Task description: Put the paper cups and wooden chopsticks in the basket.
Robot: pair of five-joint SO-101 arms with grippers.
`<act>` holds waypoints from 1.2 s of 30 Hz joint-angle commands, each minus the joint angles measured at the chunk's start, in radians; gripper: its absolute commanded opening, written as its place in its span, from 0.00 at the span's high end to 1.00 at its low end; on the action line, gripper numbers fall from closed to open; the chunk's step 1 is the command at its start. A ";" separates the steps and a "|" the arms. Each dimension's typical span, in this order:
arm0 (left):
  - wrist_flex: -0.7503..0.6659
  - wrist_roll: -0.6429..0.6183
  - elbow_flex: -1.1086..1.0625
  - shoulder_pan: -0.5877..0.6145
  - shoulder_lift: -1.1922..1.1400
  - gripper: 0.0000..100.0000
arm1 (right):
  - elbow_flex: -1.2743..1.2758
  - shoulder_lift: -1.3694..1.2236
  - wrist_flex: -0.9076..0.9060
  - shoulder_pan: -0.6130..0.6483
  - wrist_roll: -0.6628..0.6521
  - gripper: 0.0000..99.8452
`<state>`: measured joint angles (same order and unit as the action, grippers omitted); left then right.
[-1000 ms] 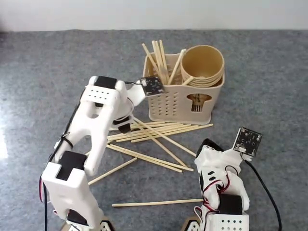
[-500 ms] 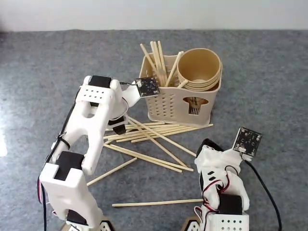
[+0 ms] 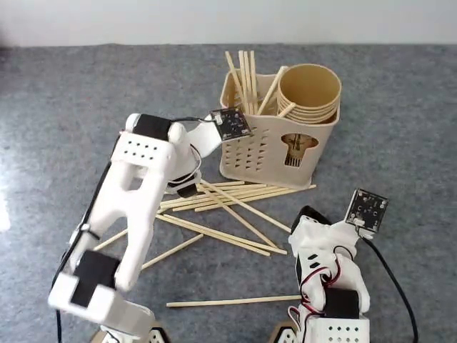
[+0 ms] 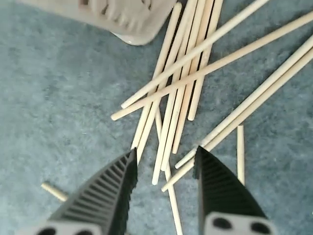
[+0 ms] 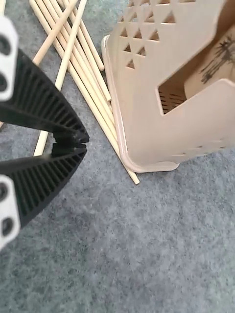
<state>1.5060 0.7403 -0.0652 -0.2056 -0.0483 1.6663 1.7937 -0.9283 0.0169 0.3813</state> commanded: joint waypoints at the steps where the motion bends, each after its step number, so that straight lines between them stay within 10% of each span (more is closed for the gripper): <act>1: 0.044 -0.015 0.005 -0.005 0.121 0.82 | 0.017 0.018 -0.005 -0.008 0.006 0.99; 21: -0.269 0.132 -0.541 0.172 0.124 0.76 | 0.017 0.018 -0.005 -0.008 0.006 0.99; 36: -0.141 0.130 -0.639 0.086 0.252 0.76 | 0.017 0.018 -0.005 -0.008 0.006 0.99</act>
<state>1.3418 0.8615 -0.6774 -0.0905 0.1128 1.6663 1.7937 -0.9283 0.0153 0.3813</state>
